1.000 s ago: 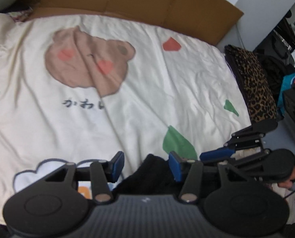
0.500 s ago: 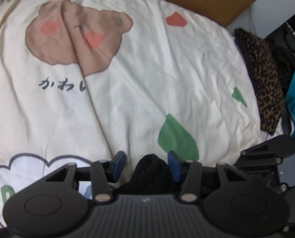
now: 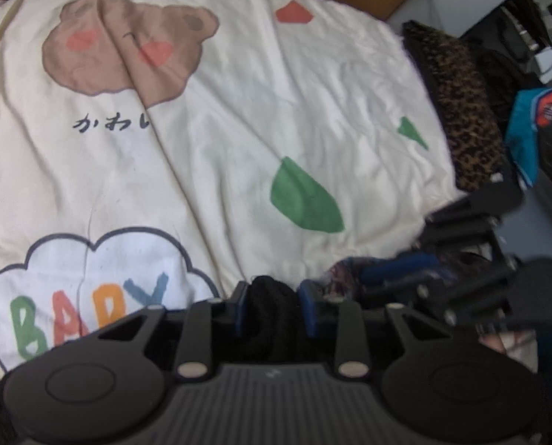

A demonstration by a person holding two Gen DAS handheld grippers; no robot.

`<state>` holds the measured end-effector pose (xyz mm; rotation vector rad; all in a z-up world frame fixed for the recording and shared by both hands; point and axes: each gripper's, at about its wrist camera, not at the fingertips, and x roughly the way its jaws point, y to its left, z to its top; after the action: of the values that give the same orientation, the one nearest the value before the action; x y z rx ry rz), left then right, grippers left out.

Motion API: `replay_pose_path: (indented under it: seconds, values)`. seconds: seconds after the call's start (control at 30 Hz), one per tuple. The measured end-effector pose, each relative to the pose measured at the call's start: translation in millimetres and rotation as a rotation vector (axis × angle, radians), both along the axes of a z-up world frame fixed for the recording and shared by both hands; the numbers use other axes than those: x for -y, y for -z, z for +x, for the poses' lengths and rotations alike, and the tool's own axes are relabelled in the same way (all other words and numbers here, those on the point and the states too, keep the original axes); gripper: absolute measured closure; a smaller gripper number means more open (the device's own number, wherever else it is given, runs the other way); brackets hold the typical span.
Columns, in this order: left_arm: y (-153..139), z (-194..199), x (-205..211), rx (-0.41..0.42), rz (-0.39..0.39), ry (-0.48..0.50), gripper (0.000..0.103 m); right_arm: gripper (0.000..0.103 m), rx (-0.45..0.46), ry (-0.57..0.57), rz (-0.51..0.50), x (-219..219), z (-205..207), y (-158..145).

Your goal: Fold clothes

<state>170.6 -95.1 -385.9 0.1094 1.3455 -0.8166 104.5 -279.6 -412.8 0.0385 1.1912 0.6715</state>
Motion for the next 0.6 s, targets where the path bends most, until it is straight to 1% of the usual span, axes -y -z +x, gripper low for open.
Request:
replay_pose_path:
  seconds: [0.17, 0.27, 0.3, 0.43, 0.6]
  values:
    - [-18, -11, -17, 0.033, -0.048, -0.005, 0.074, 0.078, 0.021, 0.002, 0.009, 9, 7, -12]
    - [-28, -20, -26, 0.057, -0.069, -0.001, 0.08, 0.066, 0.042, -0.004, 0.006, 11, 14, -19]
    - [-30, -24, -27, 0.07, -0.077, 0.004, 0.084, 0.062, 0.049, -0.014, 0.006, 11, 16, -20]
    - [-38, -37, -31, 0.124, -0.104, 0.02, 0.087, 0.061, 0.046, -0.064, 0.008, 7, 28, -19]
    - [-51, -50, -34, 0.208, -0.123, 0.076, 0.088, 0.061, -0.009, -0.17, 0.051, -5, 35, -14]
